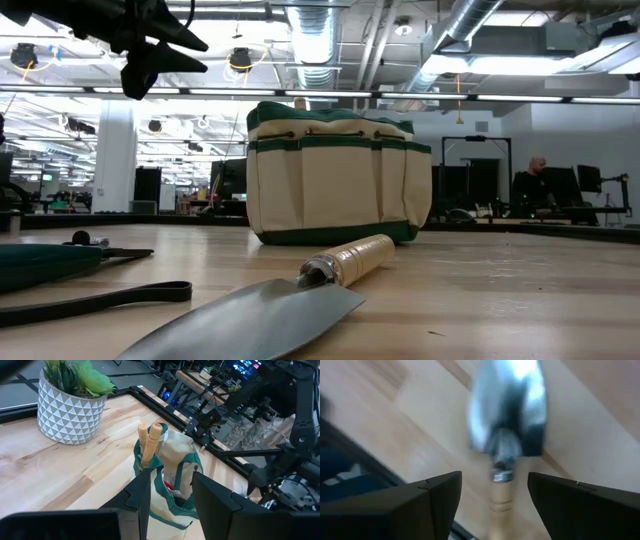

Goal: Pick & Place Garden tools in Gardening bag
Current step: Put the trowel into the gardening bag

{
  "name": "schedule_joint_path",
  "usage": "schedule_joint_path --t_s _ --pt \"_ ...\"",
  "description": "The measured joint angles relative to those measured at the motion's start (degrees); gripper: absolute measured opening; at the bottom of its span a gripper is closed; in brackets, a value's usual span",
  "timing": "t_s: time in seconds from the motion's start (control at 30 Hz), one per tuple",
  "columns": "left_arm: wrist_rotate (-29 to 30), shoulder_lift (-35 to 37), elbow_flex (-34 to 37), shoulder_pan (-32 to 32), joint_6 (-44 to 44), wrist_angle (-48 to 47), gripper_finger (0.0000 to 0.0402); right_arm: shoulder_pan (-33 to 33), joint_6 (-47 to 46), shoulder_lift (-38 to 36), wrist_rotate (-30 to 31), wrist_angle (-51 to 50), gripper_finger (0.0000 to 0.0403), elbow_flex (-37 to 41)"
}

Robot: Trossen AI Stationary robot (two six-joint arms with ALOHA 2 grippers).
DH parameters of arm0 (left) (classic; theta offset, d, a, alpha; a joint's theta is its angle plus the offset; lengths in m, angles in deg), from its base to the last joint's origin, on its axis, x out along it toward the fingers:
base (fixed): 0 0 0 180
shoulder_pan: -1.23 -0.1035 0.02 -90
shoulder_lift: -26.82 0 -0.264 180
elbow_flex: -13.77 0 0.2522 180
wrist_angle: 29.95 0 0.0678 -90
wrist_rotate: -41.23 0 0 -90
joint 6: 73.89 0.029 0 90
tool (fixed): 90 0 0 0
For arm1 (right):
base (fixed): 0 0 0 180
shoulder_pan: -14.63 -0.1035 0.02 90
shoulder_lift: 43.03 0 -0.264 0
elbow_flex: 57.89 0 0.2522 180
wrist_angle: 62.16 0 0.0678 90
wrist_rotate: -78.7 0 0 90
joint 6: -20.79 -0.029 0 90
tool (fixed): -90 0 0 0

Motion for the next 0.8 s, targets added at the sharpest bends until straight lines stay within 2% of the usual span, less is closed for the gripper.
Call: schedule_joint_path --t_s 0.13,0.23,0.43,0.6,0.67,0.8 --pt "0.00 0.00 0.00 0.00 0.01 0.00 0.0113 -0.60 -0.35 2.15 -2.52 0.65 0.0214 -0.26" --pt "0.00 0.00 0.00 0.00 0.02 -0.01 0.0113 -0.60 -1.73 2.34 -2.52 0.20 0.0184 -0.21" --pt "0.02 0.01 0.00 0.00 0.02 -0.02 0.0113 -0.62 -2.49 2.36 -2.43 -0.27 0.0041 -0.09" --pt "0.02 0.00 0.00 0.00 0.02 -0.04 0.0113 0.29 -2.29 2.26 -1.49 -0.43 0.0046 -0.11" --pt "0.02 0.00 0.00 0.00 0.02 -0.04 0.0113 0.61 -2.60 1.40 1.93 -0.92 0.0046 -0.08" --pt "0.02 0.00 0.00 0.00 0.02 -0.04 0.0113 2.67 -2.25 -2.00 12.65 -6.39 0.0046 0.18"
